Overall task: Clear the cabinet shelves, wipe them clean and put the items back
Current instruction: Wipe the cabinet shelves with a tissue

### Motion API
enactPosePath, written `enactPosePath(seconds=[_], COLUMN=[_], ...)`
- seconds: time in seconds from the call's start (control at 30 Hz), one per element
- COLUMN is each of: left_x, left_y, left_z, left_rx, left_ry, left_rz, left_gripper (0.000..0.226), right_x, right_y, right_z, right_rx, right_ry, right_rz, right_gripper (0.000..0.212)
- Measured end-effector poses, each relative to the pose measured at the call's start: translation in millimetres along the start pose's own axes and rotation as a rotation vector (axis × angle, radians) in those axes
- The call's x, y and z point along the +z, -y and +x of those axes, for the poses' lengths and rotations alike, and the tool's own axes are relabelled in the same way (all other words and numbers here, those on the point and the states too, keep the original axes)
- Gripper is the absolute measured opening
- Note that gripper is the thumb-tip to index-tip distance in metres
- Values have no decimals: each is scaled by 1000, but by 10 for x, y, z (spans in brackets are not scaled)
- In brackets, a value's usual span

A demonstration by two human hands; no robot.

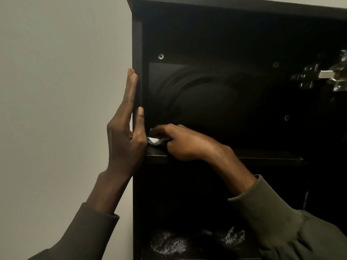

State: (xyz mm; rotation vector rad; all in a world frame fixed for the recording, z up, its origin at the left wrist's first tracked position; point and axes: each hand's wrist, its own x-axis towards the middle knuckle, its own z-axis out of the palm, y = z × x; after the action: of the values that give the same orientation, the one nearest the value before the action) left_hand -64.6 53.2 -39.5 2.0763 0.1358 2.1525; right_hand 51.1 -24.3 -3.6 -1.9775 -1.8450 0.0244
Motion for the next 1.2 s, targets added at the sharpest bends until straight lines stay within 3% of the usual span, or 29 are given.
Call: enactPosePath(seconds=[0.1,0.2,0.3,0.4,0.5,0.57,0.63,0.77,0.93,1.1,1.2], left_x=[-10,0,1,-38,-85,-107,-122,-142,-148,-159,-148], left_y=[-9,-22,-31,-37,-60,-82,-106,-150,-149,-141,-147], left_z=[-1,-6,-39,-176,-424,-643,-898,-1422,-1850,-1932,-1947], left_rx=[0,-6,-21,-61,-122,-164,-212,-319,-425,-457,-459], left_ry=[-1,-16,-14,2,-7,-2,7,7,36,22,9], left_rz=[8,8,-3,-18,-36,-39,-49,-58,-52,-64,-53], left_gripper=[55,53,52,52,52,52,52,53,53,53,52], right_x=[-20,-117,-204,-113,180,424,683,1189,1648,1739,1876], right_y=[8,3,-141,-479,-868,-1063,-1182,-1298,-1450,-1464,-1309], right_z=[-146,-521,-1053,-1528,-1807,-1897,-1925,-1876,-1940,-1876,-1718], right_rx=[-62,-196,-233,-97,225,408,511,575,725,761,725], right_ry=[36,79,-46,-195,-344,-503,-587,-546,-168,-123,-129], right_rz=[40,254,495,714,887,790,469,-34,-26,-56,-56], right_gripper=[61,50,43,41,42,48,54,79,73,54,54])
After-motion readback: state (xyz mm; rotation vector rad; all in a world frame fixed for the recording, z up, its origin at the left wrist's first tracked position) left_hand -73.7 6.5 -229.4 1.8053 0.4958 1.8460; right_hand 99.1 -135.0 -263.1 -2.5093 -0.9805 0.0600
